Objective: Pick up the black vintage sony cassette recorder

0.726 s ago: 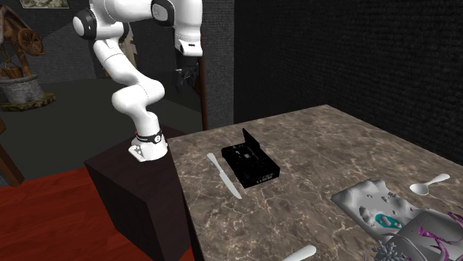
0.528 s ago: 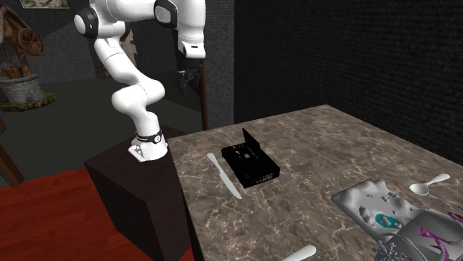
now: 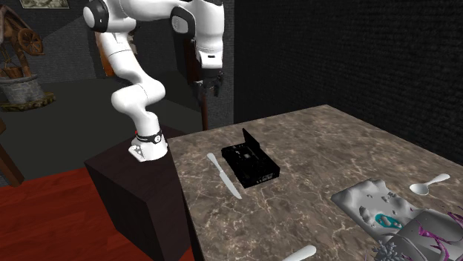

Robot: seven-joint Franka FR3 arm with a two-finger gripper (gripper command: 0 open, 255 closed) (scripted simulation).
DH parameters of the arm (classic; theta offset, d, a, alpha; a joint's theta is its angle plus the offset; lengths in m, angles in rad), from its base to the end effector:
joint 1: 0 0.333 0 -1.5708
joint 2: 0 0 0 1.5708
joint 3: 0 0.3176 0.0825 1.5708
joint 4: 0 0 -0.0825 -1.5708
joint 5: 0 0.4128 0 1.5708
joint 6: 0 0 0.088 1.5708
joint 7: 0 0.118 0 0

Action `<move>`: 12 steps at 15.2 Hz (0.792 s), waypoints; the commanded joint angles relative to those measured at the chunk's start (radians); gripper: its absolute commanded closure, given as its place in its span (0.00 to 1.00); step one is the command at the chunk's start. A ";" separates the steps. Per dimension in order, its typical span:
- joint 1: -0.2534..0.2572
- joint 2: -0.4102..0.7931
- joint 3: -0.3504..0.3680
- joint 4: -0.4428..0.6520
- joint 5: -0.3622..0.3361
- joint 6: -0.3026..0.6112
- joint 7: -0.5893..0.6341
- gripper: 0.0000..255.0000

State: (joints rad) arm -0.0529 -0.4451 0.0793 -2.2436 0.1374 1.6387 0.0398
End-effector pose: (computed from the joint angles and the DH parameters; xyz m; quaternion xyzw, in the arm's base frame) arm 0.4266 0.0294 0.5117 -0.9952 0.0220 0.0815 0.0486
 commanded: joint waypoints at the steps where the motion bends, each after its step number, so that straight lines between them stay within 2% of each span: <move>1: -0.012 0.074 0.000 0.047 0.012 0.042 0.035 0.00; 12: -0.065 0.434 -0.032 0.341 0.070 0.184 0.199 0.00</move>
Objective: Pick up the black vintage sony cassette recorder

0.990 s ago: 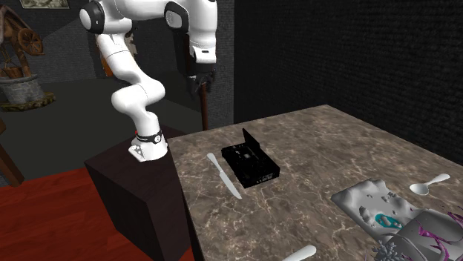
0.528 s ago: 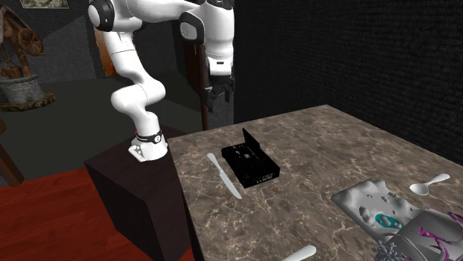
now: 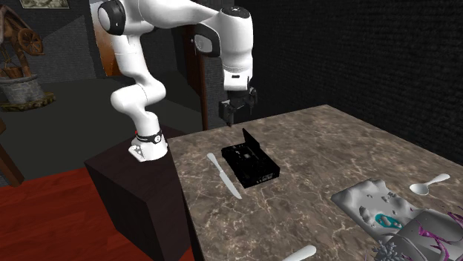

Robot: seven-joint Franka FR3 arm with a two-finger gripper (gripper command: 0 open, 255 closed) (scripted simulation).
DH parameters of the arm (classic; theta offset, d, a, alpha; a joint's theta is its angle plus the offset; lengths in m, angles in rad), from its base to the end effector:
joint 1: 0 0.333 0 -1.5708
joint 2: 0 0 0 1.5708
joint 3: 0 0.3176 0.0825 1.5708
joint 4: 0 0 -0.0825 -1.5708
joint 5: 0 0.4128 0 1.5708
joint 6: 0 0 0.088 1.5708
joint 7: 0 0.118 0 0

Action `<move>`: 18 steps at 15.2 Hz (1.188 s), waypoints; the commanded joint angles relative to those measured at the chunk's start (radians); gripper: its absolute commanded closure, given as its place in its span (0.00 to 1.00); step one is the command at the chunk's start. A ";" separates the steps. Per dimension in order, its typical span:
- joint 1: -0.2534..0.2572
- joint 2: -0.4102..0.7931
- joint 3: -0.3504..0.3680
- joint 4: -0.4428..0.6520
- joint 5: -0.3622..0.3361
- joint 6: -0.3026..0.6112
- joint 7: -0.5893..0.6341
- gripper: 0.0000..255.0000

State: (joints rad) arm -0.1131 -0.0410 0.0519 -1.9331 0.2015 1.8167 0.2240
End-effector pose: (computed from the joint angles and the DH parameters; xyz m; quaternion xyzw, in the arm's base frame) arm 0.5667 -0.0158 0.4791 -0.9802 0.1692 0.0451 0.0921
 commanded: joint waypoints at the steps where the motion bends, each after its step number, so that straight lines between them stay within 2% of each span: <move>1: -0.010 0.062 -0.009 0.062 0.011 0.014 0.028 0.00; 9: -0.049 0.305 -0.047 0.329 0.062 0.045 0.126 0.00; 18: -0.047 0.323 -0.045 0.253 0.070 0.137 0.103 0.00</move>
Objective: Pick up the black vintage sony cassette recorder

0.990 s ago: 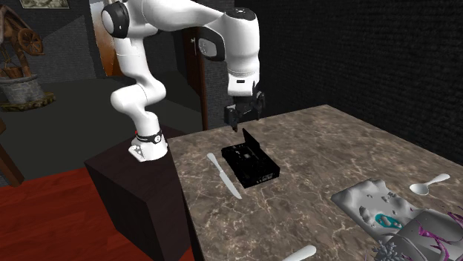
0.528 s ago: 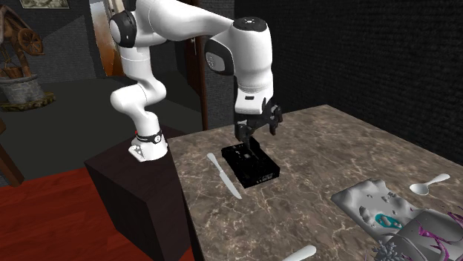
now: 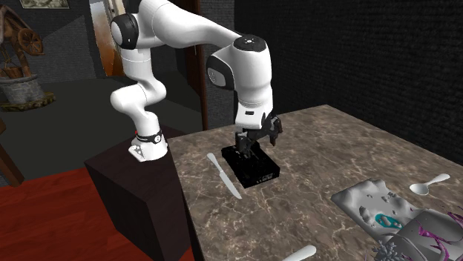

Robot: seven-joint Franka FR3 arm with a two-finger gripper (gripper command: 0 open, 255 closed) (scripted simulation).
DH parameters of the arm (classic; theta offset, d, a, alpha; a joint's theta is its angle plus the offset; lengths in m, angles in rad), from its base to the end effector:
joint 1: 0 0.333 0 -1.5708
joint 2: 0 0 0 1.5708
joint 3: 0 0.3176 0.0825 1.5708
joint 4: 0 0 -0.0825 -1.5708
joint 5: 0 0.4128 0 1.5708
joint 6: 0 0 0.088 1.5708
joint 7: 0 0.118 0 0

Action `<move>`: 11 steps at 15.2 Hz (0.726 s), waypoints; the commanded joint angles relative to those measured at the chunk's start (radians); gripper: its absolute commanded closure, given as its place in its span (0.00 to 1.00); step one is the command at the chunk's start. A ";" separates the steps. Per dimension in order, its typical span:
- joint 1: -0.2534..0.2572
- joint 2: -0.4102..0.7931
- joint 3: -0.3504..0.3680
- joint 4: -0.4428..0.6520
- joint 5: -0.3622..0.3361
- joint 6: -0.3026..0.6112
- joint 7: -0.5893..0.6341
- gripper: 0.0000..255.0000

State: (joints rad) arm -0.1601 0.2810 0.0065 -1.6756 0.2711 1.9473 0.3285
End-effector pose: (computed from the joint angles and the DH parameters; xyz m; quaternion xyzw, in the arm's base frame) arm 0.6641 -0.0822 0.4202 -0.9500 0.2854 0.0157 0.1254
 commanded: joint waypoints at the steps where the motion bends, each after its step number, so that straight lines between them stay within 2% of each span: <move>1: 0.000 0.001 0.000 -0.005 0.001 0.006 -0.001 1.00; 11: 0.000 -0.002 0.000 0.004 -0.001 -0.006 0.002 1.00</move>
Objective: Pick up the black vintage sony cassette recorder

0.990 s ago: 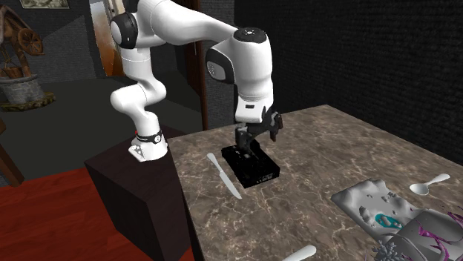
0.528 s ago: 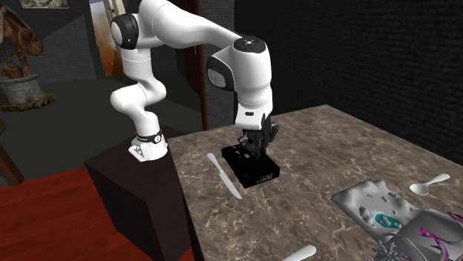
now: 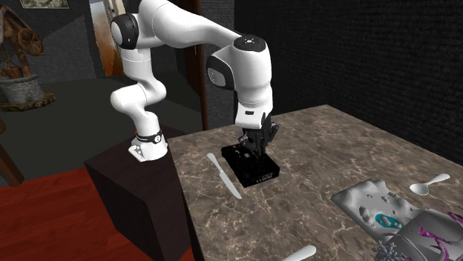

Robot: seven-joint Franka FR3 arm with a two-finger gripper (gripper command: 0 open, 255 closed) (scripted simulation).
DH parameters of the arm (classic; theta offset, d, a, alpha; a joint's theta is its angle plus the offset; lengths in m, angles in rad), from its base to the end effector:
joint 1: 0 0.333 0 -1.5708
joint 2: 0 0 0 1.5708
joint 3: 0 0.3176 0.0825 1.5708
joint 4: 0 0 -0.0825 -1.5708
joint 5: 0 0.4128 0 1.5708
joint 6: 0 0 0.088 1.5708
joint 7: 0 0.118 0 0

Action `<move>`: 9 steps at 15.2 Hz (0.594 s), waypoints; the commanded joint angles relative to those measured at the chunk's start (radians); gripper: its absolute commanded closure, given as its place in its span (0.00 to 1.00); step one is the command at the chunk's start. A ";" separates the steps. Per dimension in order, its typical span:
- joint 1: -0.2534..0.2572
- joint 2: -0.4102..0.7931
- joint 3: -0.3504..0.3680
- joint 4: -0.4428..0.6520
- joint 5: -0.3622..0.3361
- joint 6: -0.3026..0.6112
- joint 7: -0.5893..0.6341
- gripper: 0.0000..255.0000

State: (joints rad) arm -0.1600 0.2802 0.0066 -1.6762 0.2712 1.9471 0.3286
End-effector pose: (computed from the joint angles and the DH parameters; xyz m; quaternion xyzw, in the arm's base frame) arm 0.6639 -0.0820 0.4204 -0.9500 0.2854 0.0157 0.1255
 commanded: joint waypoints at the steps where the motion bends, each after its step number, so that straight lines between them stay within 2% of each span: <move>1: 0.000 -0.004 0.000 0.014 -0.002 -0.017 0.005 1.00; 9: -0.002 -0.019 -0.002 0.100 -0.010 -0.115 0.029 1.00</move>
State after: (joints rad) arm -0.1613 0.2606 0.0051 -1.5943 0.2623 1.8481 0.3546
